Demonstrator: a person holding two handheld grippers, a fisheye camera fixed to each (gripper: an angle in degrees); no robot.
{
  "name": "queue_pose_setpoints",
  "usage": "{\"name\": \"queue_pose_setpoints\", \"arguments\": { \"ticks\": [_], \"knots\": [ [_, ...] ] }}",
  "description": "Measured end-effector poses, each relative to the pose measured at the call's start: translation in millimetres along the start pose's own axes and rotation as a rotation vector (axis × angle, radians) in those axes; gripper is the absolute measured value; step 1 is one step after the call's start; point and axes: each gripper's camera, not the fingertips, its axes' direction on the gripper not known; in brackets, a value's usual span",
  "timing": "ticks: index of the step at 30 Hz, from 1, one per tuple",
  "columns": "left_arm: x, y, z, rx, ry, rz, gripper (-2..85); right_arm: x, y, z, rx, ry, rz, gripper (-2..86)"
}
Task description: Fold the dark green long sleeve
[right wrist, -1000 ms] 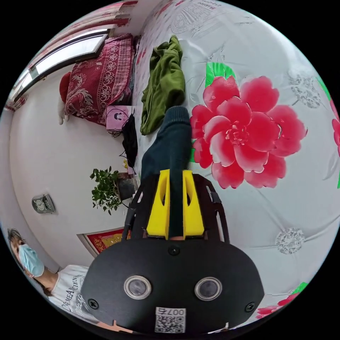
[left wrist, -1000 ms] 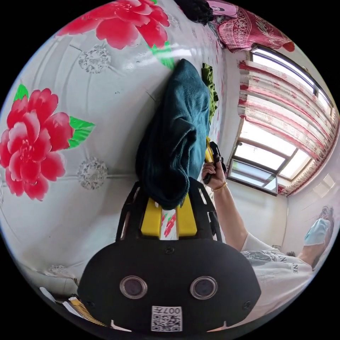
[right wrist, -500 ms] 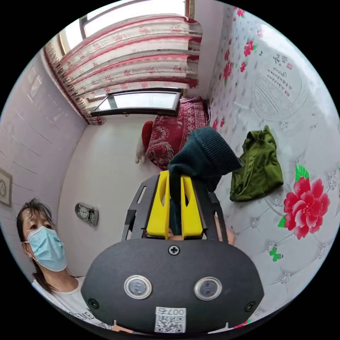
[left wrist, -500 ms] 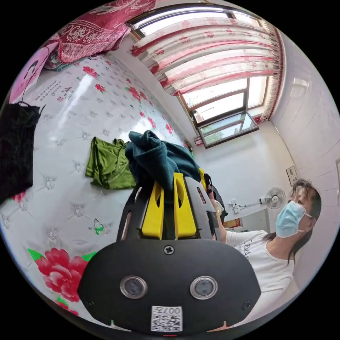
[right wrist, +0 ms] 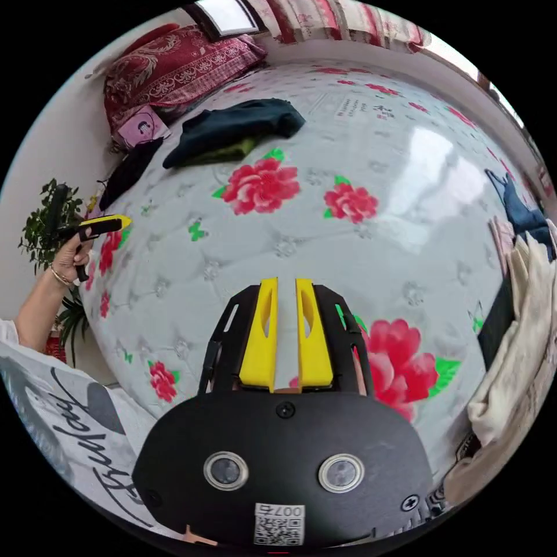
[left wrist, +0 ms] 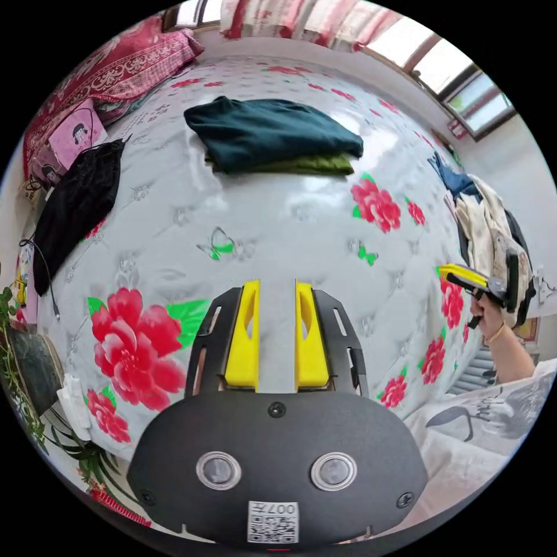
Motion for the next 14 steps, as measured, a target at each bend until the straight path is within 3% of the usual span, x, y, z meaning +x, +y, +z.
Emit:
{"name": "queue_pose_setpoints", "arguments": {
  "ticks": [4,8,11,14],
  "knots": [
    [66.8,39.9,14.6,-0.064,0.012,0.038,9.1,64.3,57.6,-45.8,0.011,0.190,0.247,8.6],
    [121.3,46.3,45.8,-0.173,-0.005,0.138,9.3,131.3,108.4,-122.6,0.159,0.415,0.477,9.5],
    [151.7,48.0,80.2,-0.289,-0.078,0.196,9.7,157.8,121.1,-146.4,0.200,0.495,0.517,10.0],
    [171.4,47.3,85.0,-0.287,-0.157,0.240,9.7,174.5,109.9,-126.1,0.148,0.458,0.488,10.7]
  ]
}}
